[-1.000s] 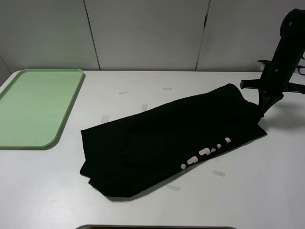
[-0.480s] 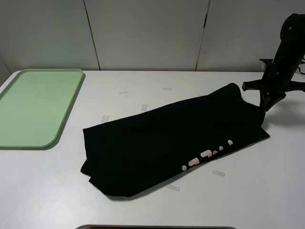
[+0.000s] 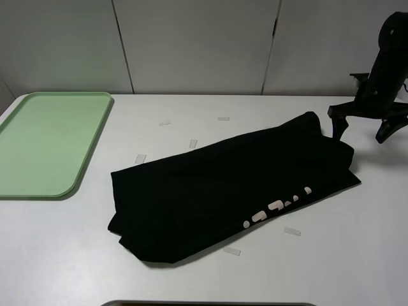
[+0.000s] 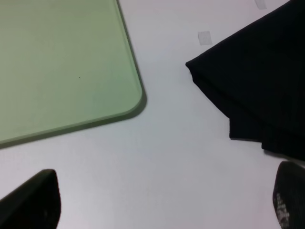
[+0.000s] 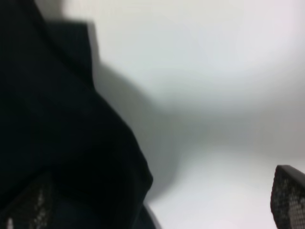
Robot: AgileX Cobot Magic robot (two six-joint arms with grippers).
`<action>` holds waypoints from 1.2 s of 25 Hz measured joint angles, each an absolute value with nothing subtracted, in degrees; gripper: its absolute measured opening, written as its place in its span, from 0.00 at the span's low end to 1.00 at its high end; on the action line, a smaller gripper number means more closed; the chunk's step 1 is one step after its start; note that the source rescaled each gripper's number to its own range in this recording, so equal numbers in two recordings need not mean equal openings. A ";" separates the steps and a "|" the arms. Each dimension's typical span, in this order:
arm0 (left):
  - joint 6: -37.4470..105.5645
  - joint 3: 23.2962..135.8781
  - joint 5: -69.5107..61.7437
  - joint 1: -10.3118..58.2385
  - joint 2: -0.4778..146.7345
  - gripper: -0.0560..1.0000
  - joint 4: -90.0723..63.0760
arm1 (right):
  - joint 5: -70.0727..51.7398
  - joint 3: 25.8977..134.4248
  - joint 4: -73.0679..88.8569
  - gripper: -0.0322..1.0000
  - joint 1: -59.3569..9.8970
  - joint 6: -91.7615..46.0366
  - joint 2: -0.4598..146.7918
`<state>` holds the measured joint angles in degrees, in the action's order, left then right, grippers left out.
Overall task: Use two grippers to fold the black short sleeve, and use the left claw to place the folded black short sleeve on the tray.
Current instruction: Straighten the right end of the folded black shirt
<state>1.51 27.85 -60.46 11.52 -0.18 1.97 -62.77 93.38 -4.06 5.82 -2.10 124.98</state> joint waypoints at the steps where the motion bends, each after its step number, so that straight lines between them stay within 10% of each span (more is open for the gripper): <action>1: 1.51 27.85 -60.46 11.52 -0.18 0.88 1.97 | -62.66 94.57 -3.77 1.00 5.82 -3.17 124.91; 12: 1.51 27.85 -60.46 11.52 -0.18 0.88 1.97 | -66.46 99.09 23.28 1.00 8.35 -37.66 126.02; 30: 1.51 27.85 -60.46 11.52 -0.18 0.88 1.97 | -68.32 99.56 25.21 1.00 12.51 -42.91 135.48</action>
